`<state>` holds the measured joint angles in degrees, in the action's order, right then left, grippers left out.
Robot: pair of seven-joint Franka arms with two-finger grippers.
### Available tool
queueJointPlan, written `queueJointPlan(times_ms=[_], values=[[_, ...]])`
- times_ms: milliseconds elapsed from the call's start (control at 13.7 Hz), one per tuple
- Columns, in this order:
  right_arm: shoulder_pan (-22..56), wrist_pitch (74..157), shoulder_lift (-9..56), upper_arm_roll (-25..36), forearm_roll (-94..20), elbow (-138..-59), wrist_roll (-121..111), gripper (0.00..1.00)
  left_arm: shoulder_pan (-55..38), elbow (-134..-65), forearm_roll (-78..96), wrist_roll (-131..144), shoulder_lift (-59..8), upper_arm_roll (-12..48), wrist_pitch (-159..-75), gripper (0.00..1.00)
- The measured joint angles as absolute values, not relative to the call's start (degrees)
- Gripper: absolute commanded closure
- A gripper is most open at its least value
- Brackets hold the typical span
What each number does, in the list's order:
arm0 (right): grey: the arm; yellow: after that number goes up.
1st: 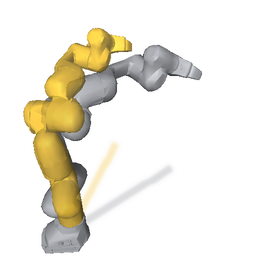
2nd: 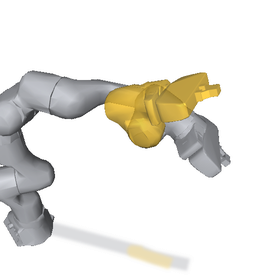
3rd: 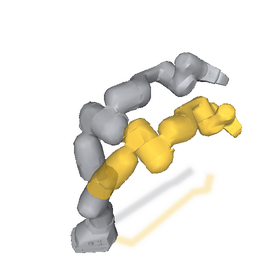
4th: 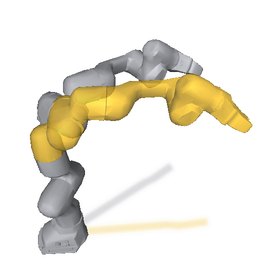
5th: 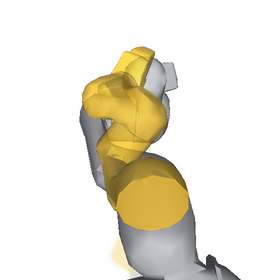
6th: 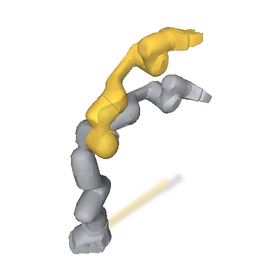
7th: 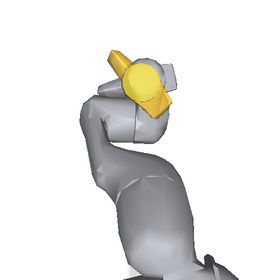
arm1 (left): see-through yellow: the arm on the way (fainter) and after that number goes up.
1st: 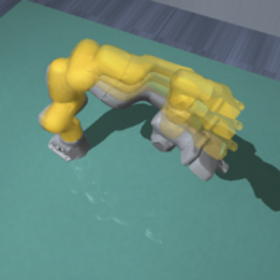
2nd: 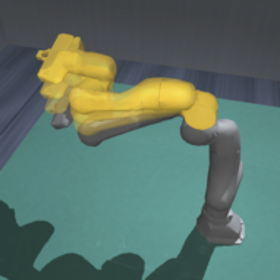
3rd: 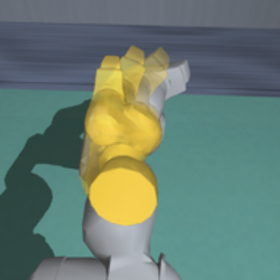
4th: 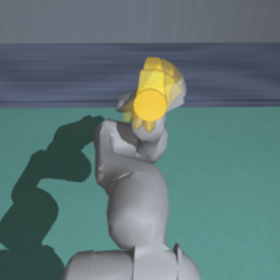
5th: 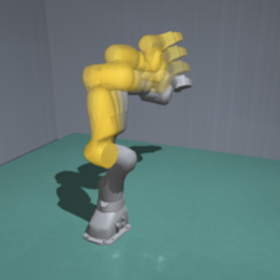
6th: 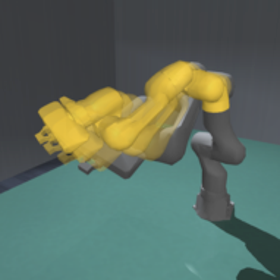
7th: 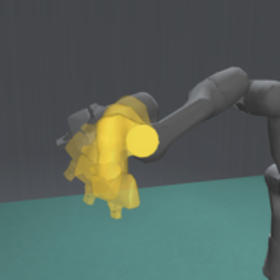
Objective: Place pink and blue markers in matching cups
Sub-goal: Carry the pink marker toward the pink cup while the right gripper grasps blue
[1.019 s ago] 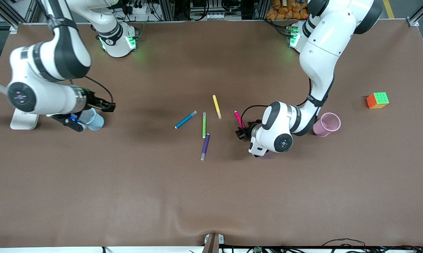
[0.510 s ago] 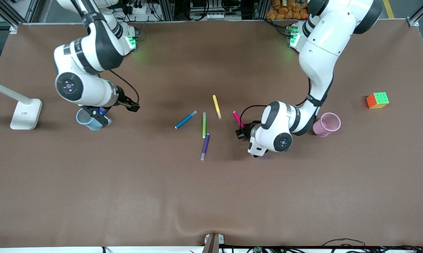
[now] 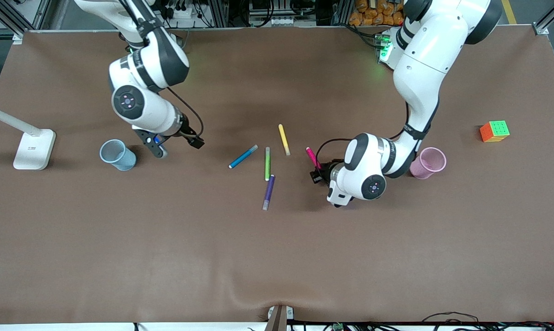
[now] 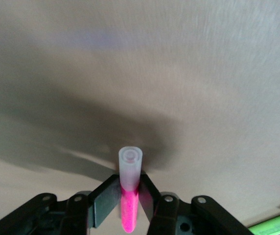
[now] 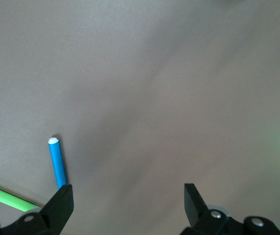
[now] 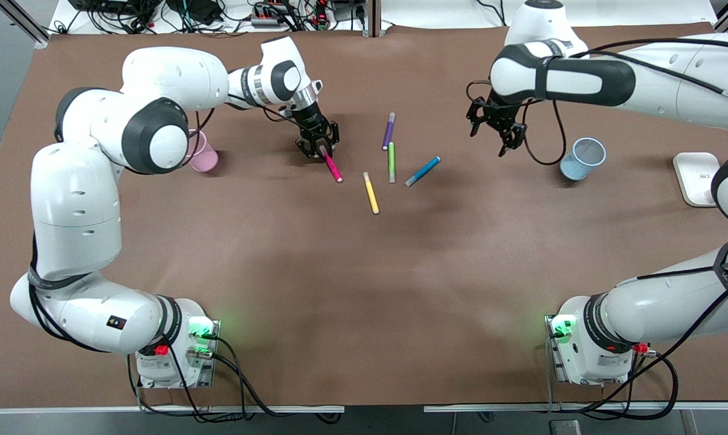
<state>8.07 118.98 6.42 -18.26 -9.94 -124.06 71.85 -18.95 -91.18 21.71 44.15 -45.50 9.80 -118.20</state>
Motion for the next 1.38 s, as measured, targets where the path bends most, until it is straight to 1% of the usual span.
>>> queueJointPlan(times_ms=[146, 437, 655, 801, 1019, 1238, 1383], values=[[8.07, 122.84, 6.42, -19.67, -10.04, -125.57, 74.66, 0.0, -18.01, -90.64, 21.7, 44.15, -44.14, 9.55, -117.31, 1.0], [8.53, 130.86, 7.12, -23.93, -10.07, -128.7, 81.7, 0.0, -15.48, -90.04, 21.48, 44.15, -38.85, 9.07, -114.98, 1.0], [10.37, 137.24, 8.91, -24.32, -10.1, -130.49, 84.81, 0.0, -13.35, -88.88, 21.04, 44.06, -35.25, 8.73, -112.41, 1.0], [12.1, 141.89, 10.87, -24.36, -10.1, -131.55, 87.48, 0.0, -12.98, -86.8, 16.81, 43.91, -33.86, 8.48, -110.13, 1.0], [14.27, 146.18, 14.17, -24.37, -10.11, -131.79, 89.57, 0.0, -13.1, -84.45, 10.3, 43.5, -31.19, 8.54, -109.38, 1.0], [16.43, 151.6, 17.35, -24.37, -10.11, -131.82, 93.49, 0.0, -12.02, -83.88, 9.08, 36.37, -26.12, 8.34, -108.98, 1.0], [17.15, 153.03, 18.75, -24.37, -10.11, -131.81, 94.46, 0.0, -9.09, -83.79, 9.03, 31.27, -21.95, 8.29, -106.95, 1.0]])
